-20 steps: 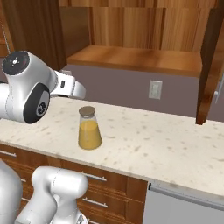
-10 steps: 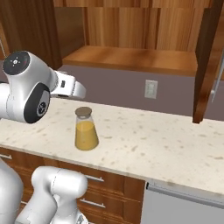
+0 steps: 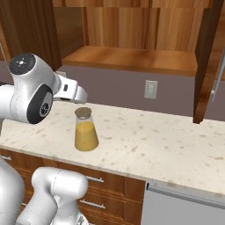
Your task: There is a tray on the dining counter. Grab the cup, mug, and pitcher and place them on the tray. The pitcher may be placed next to the tray if it cannot fit the tray.
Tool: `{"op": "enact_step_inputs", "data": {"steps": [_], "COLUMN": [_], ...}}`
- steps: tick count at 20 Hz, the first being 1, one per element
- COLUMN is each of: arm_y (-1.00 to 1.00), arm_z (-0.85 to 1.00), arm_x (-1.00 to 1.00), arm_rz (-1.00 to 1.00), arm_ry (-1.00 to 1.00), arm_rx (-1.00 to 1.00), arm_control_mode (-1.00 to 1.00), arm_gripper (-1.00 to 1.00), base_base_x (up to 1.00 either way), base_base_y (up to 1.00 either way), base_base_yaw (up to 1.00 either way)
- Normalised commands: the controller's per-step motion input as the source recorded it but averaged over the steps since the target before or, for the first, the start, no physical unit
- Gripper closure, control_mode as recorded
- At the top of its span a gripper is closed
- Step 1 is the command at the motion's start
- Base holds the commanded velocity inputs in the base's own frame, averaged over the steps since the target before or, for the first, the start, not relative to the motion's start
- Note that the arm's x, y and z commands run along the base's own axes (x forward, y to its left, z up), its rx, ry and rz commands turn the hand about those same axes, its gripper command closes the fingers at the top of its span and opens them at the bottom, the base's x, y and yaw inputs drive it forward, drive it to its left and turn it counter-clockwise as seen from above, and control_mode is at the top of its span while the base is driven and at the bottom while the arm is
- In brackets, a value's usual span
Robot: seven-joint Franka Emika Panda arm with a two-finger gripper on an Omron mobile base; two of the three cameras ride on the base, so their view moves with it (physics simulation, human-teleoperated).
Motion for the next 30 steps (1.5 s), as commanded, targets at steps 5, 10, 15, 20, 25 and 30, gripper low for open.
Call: {"op": "enact_step_inputs", "data": {"steps": [5, 10, 15, 20, 25, 30], "arm_y": [0.0, 0.0, 0.0, 0.0, 0.0, 0.0], "arm_z": [-0.53, -0.57, -0.6, -0.52, -0.3, -0.05], "arm_x": [0.0, 0.0, 0.0, 0.0, 0.09, 0.24], "arm_rz": [0.0, 0.0, 0.0, 0.0, 0.0, 0.0], "arm_ry": [0.21, 0.15, 0.02, 0.0, 0.0, 0.04], "arm_rx": [0.0, 0.0, 0.0, 0.0, 0.0, 0.01], "arm_control_mode": [-1.0, -1.0, -1.0, -1.0, -1.0, -1.0], "arm_gripper": [-1.0, -1.0, -1.0, -1.0, -1.0, -1.0], "base_base_x": [0.0, 0.0, 0.0, 0.0, 0.0, 0.0], "base_base_y": [0.0, 0.0, 0.0, 0.0, 0.0, 0.0], "base_base_yaw": [0.0, 0.0, 0.0, 0.0, 0.0, 0.0]}}
